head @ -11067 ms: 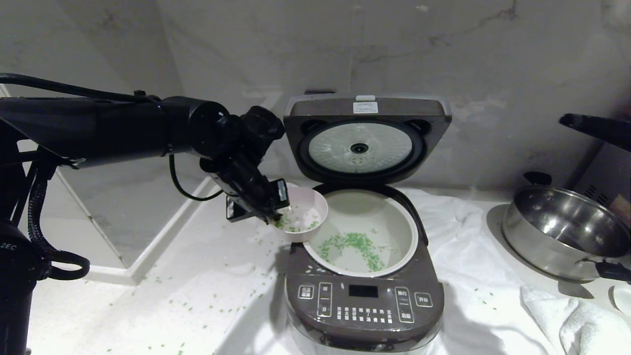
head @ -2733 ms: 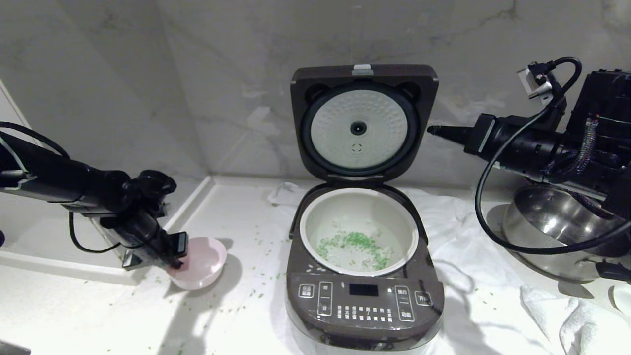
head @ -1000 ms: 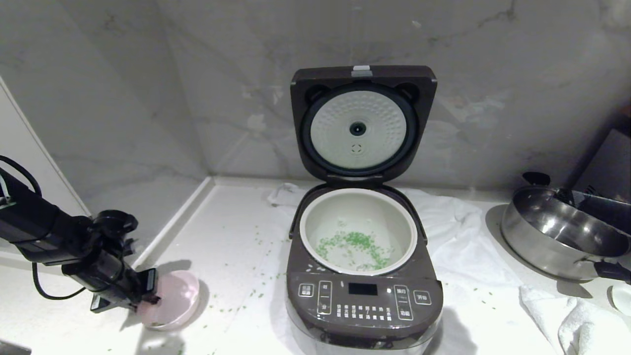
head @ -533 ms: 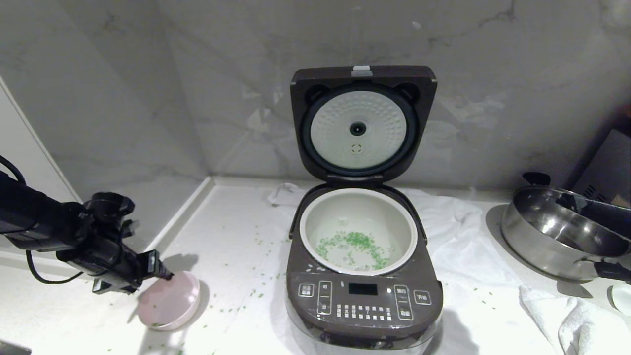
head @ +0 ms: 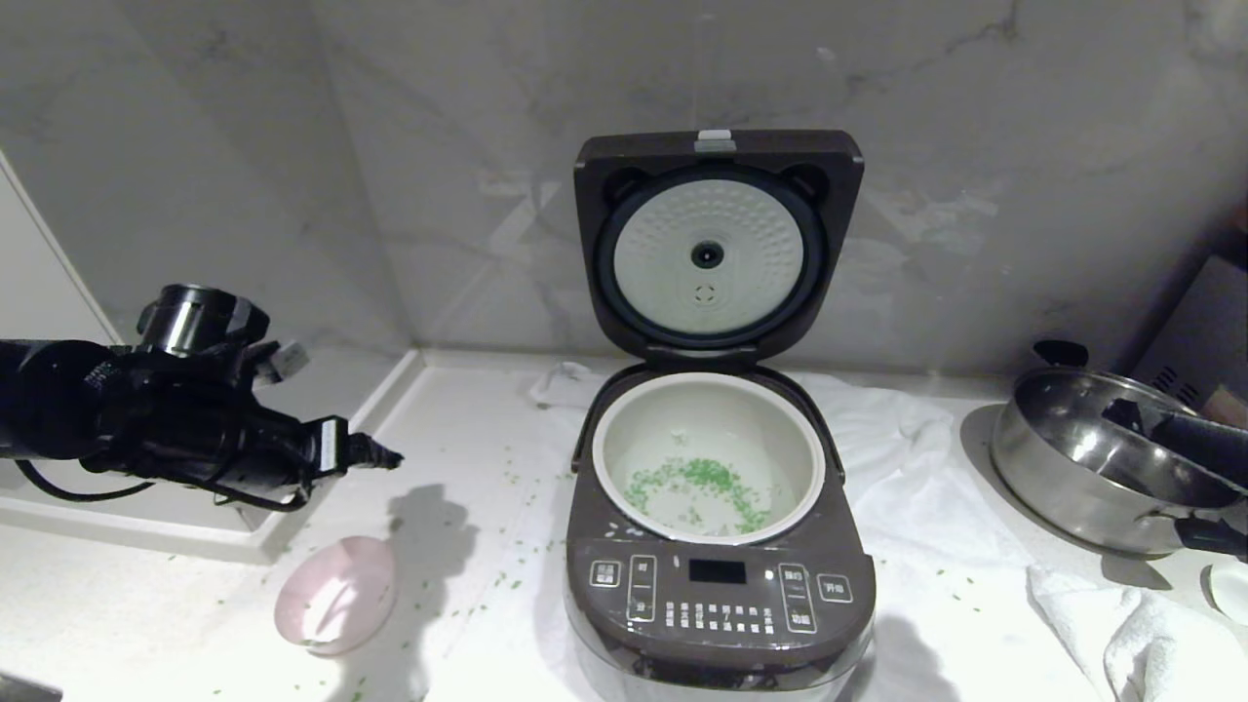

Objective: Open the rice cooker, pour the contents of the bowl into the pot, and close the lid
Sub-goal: Close the rice cooker

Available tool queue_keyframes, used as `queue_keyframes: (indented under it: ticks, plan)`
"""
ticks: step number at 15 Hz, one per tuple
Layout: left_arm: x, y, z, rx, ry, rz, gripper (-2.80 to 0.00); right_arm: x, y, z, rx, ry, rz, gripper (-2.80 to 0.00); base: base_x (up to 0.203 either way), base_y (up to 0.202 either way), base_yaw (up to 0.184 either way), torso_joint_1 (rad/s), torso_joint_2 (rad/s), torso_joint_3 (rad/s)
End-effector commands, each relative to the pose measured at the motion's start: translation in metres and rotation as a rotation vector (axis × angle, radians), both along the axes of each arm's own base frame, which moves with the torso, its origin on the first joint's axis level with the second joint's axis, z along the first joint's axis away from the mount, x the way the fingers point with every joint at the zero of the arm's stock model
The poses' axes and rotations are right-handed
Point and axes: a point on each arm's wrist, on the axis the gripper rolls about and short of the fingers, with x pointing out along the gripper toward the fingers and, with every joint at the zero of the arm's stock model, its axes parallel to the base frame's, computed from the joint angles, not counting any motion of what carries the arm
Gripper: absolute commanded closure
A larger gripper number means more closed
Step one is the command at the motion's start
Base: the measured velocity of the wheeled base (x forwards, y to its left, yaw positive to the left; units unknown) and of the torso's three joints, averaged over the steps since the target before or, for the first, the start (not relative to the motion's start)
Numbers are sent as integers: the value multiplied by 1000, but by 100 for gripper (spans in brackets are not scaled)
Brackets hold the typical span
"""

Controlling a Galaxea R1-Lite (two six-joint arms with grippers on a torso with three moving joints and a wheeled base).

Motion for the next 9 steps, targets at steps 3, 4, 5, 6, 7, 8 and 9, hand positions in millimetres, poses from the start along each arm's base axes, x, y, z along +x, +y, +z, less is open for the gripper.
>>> queue_keyframes:
  ticks: [3,4,5,6,7,8,9]
  plan:
    - [-43,-56,64,-85,-208,-176,-280,-15,-8,2,-27,75,-41,0,0,0,0,0,0,0]
    - [-45,-63,71,-106,-228,-192,-280,-17,-10,1,-26,78,-55,0,0,0,0,0,0,0]
    - [-44,-69,78,-127,-244,-201,-280,-18,-12,0,-24,80,-70,0,0,0,0,0,0,0]
    - [-43,-74,82,-145,-252,-205,-280,-20,-13,-2,-22,80,-85,0,0,0,0,0,0,0]
    - [-42,-79,85,-164,-255,-207,0,-20,-14,-4,-24,86,-90,0,0,0,0,0,0,0]
    - [-41,-82,88,-177,-259,-204,0,-19,-14,-4,-24,91,-93,0,0,0,0,0,0,0]
    - [-40,-84,90,-183,-263,-207,0,-18,-14,-4,-23,92,-100,0,0,0,0,0,0,0]
